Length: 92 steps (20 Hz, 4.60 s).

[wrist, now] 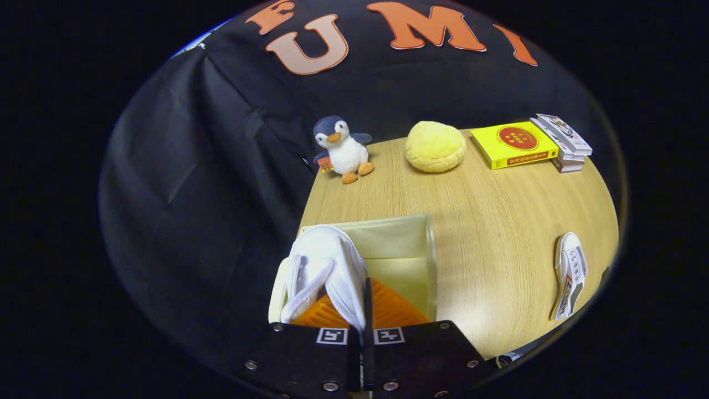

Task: Open the storage box then place both shoes into the box .Put the left shoe in first, then the right shoe, with the right side of both shoes facing outward in a uniform manner.

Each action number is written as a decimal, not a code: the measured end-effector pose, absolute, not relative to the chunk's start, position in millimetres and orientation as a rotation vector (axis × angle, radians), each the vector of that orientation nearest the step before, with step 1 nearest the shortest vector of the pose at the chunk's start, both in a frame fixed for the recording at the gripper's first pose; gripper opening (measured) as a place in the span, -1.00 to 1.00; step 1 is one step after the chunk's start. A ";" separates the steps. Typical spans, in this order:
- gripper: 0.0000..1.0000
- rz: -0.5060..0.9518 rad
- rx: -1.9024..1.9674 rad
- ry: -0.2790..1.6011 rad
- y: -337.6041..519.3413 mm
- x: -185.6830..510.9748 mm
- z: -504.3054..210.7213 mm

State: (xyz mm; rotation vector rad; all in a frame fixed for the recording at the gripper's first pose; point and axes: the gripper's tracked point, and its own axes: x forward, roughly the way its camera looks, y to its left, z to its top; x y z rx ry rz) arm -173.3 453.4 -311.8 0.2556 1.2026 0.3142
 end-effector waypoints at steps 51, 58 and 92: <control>0.73 0.171 0.061 1.216 32.3 -240.7 -404.1; 0.36 0.068 0.075 1.153 13.5 -231.9 -464.7; -0.98 0.159 0.187 1.034 249.3 -154.0 -311.7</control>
